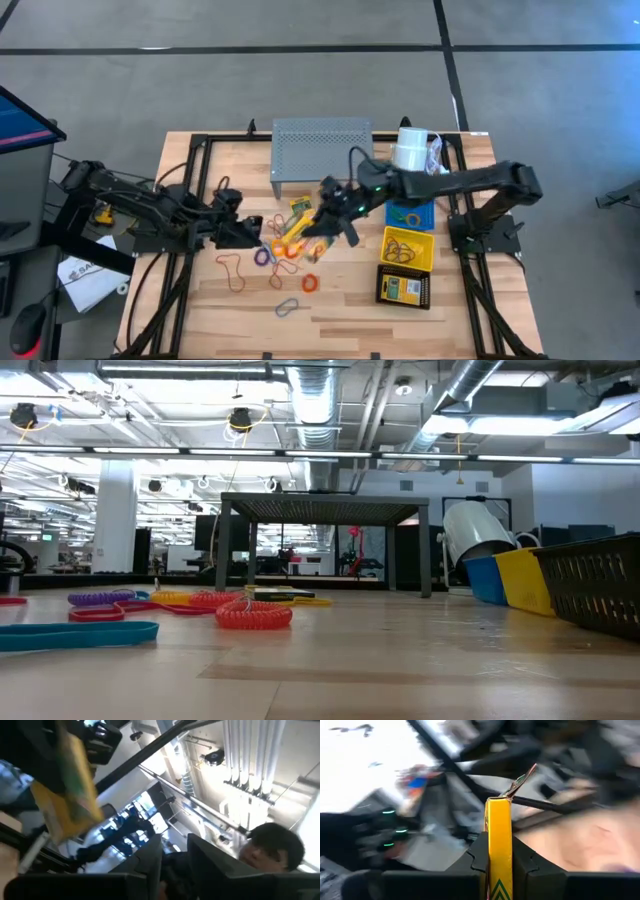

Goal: Pick & Place Office Desk Supplies
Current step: Put the crayon box into the black basket

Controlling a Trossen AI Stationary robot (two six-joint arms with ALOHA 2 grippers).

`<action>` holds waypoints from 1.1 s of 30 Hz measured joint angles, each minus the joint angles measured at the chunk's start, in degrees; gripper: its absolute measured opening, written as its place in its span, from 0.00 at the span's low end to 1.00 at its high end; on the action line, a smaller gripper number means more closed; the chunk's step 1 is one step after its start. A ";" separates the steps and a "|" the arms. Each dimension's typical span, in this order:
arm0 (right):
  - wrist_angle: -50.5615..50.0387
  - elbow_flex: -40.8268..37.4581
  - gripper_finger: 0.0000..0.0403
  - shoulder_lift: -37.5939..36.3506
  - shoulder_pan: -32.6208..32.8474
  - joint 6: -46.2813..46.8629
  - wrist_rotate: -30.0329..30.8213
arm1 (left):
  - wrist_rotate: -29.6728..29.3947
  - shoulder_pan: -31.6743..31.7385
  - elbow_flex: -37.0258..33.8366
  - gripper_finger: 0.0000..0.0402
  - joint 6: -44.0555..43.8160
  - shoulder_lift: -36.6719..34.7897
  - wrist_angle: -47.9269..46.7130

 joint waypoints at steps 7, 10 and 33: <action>-34.30 0.00 0.06 -14.16 2.43 3.52 20.53 | -0.59 0.08 -0.02 0.22 15.57 -7.57 -12.42; -46.96 0.00 0.06 -18.83 6.78 11.37 28.18 | -1.46 0.06 -0.02 0.21 18.53 -9.11 -16.78; -61.99 -19.69 0.06 -14.52 37.85 42.28 34.82 | -1.29 0.07 -0.02 0.20 24.96 -9.67 -26.45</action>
